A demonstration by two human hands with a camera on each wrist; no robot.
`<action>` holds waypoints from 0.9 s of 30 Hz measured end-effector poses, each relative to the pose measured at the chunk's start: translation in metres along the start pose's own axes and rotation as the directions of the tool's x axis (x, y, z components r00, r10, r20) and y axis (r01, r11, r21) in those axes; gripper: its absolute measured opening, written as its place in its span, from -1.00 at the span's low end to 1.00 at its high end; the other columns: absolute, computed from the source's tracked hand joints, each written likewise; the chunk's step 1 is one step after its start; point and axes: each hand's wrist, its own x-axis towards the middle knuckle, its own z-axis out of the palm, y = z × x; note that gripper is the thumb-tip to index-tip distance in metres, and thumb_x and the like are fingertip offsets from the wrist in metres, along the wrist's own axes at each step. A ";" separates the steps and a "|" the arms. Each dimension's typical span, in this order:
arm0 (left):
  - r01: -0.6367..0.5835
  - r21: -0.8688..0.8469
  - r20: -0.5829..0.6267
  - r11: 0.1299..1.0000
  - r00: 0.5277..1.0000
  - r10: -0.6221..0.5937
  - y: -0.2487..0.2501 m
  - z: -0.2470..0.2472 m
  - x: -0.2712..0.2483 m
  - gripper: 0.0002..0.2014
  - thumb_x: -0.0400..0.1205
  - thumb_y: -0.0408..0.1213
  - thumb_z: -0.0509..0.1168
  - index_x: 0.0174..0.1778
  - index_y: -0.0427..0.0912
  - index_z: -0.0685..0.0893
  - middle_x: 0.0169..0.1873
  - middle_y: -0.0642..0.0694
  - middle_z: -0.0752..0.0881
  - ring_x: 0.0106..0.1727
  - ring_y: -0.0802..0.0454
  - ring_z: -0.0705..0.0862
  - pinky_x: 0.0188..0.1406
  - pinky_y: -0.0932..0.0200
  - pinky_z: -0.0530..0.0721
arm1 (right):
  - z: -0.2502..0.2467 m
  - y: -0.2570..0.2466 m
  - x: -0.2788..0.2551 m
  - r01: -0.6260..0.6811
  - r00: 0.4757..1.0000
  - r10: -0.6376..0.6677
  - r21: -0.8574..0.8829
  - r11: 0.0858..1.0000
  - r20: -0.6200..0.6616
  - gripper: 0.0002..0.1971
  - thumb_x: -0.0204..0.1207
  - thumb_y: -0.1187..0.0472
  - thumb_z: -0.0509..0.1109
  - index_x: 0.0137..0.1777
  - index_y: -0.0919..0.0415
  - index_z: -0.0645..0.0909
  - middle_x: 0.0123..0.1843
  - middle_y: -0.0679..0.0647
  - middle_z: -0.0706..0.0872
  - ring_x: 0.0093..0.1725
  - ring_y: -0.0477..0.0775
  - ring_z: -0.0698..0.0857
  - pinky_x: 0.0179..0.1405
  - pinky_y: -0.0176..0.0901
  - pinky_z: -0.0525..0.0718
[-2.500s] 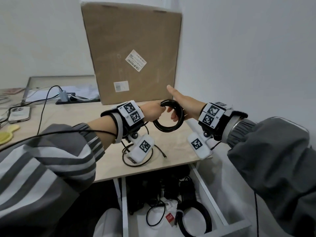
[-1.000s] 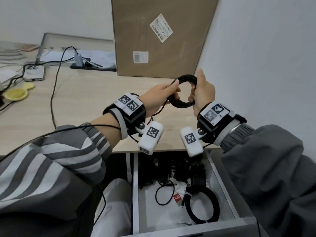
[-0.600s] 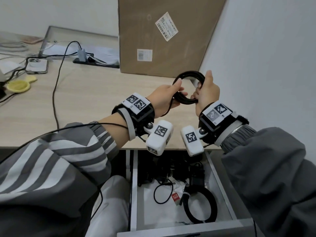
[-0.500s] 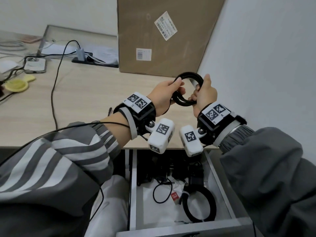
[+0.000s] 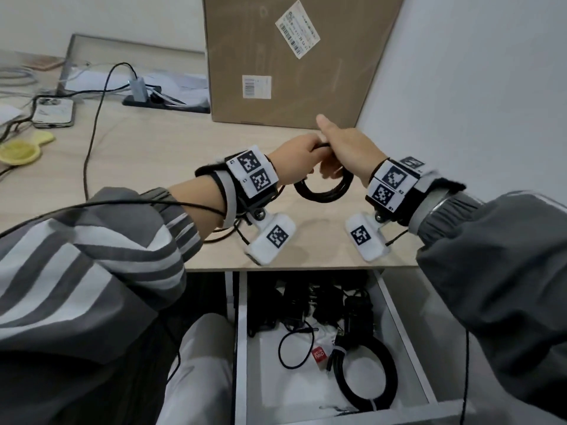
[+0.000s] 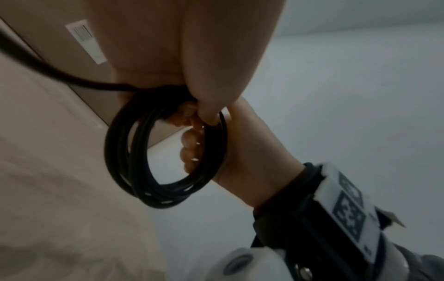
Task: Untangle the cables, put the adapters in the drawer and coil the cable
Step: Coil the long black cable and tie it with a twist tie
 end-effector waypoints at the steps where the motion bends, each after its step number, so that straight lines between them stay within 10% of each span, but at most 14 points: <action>1: -0.003 0.006 0.000 1.000 1.000 0.003 0.001 0.001 0.001 -0.77 0.72 -0.37 0.06 -0.21 -0.19 0.55 -0.34 0.02 0.59 -0.44 0.28 0.53 -0.44 0.45 0.50 | 0.001 -0.001 0.000 0.018 1.000 -0.018 -0.075 0.997 -0.004 -0.33 0.60 -0.32 0.05 -0.41 0.20 0.65 -0.58 0.01 0.68 -0.47 0.11 0.67 -0.31 -0.14 0.62; 8: 0.195 -0.463 -0.032 0.865 0.971 -0.237 -0.020 0.014 -0.002 -0.63 0.66 -0.11 0.29 0.21 -0.26 0.35 -0.10 -0.15 0.72 -0.13 0.03 0.74 -0.09 0.14 0.69 | 0.004 0.012 0.007 0.167 0.934 -0.226 -0.219 0.961 -0.277 -0.43 0.60 -0.08 0.26 -0.64 0.14 0.53 -0.76 -0.06 0.46 -0.60 -0.13 0.50 -0.38 -0.24 0.43; 13: 0.294 -0.487 0.234 0.822 0.951 -0.202 -0.028 0.015 -0.016 -0.75 0.73 0.03 0.11 0.17 -0.03 0.52 0.11 0.08 0.71 0.25 0.07 0.63 0.29 0.05 0.46 | -0.004 0.020 0.008 0.103 0.858 0.042 0.251 0.962 -0.511 -0.50 0.46 -0.12 0.24 -0.65 0.12 0.50 -0.66 -0.01 0.47 -0.61 0.05 0.39 -0.41 -0.06 0.43; 20: 0.092 -0.695 -0.071 0.713 0.978 -0.195 -0.003 0.024 -0.010 -0.84 0.77 -0.26 0.09 -0.13 -0.14 0.47 -0.28 -0.05 0.59 -0.18 0.06 0.63 0.06 0.08 0.57 | 0.008 0.018 -0.010 0.076 0.888 0.252 0.666 0.742 -0.383 -0.59 0.61 0.06 0.16 -0.44 0.25 0.43 -0.63 0.07 0.31 -0.72 0.01 0.23 -0.61 -0.23 0.29; 24: 0.131 -0.571 -0.061 0.810 0.978 -0.201 0.002 0.014 -0.012 -0.84 0.77 -0.29 0.08 -0.15 -0.13 0.43 -0.38 -0.05 0.44 -0.37 0.08 0.52 -0.17 0.14 0.53 | -0.006 0.022 -0.008 -0.074 0.946 0.236 0.560 0.825 -0.223 -0.55 0.67 -0.06 0.08 -0.27 0.24 0.57 -0.42 0.13 0.64 -0.46 0.08 0.64 -0.31 -0.10 0.62; 27: 0.137 -0.288 0.021 0.948 0.990 -0.137 0.009 0.010 -0.014 -0.85 0.75 -0.28 0.10 -0.14 -0.17 0.43 -0.37 -0.05 0.47 -0.36 0.05 0.52 -0.26 0.17 0.52 | -0.021 0.014 -0.010 0.009 0.980 0.019 0.139 0.990 -0.199 -0.45 0.60 -0.28 0.02 -0.13 0.14 0.66 -0.11 0.08 0.78 -0.07 0.07 0.75 0.10 0.06 0.66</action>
